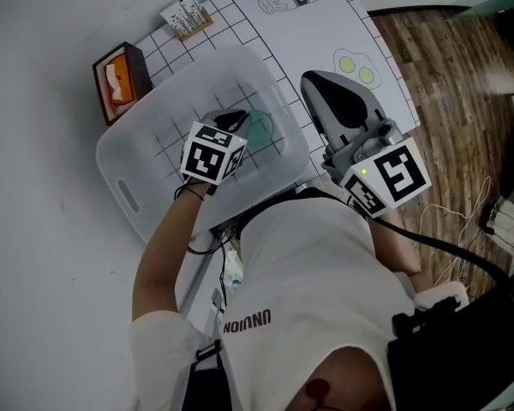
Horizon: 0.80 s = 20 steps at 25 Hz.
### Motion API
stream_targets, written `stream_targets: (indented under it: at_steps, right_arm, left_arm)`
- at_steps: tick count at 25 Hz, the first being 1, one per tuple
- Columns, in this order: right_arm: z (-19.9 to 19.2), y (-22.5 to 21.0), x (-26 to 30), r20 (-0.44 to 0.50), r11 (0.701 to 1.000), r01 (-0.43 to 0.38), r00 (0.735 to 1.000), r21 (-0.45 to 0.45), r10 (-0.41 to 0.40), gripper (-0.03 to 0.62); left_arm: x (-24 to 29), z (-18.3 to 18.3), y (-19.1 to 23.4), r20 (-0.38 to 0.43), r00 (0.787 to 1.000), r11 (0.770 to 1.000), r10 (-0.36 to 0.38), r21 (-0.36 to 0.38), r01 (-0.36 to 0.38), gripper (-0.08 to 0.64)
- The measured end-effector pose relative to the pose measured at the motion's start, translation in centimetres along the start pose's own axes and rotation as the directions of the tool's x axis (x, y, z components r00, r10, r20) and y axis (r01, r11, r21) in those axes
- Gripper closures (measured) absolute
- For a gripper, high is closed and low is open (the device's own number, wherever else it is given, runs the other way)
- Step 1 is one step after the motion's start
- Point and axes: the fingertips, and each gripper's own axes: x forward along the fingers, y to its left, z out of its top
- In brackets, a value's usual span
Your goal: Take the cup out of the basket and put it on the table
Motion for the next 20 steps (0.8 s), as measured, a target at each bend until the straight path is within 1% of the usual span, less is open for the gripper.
stream_targets:
  at_steps: [8, 15, 20]
  right_arm:
    - [0.1, 0.0, -0.3, 0.003, 1.0, 0.0, 1.0, 0.001, 0.0, 0.572]
    - [0.1, -0.1, -0.7, 0.011, 1.0, 0.001, 1.0, 0.005, -0.001, 0.572]
    - [0.3, 0.1, -1.0, 0.016, 1.0, -0.003, 1.0, 0.002, 0.003, 0.572]
  left_arm:
    - [-0.6, 1.3, -0.4, -0.004, 1.0, 0.999, -0.004, 0.041, 0.004, 0.52]
    - [-1.0, 1.5, -0.3, -0.009, 1.0, 0.999, 0.009, 0.046, -0.008, 0.52]
    - [-1.6, 1.9, -0.2, -0.017, 0.999, 0.998, 0.035, 0.051, -0.034, 0.522]
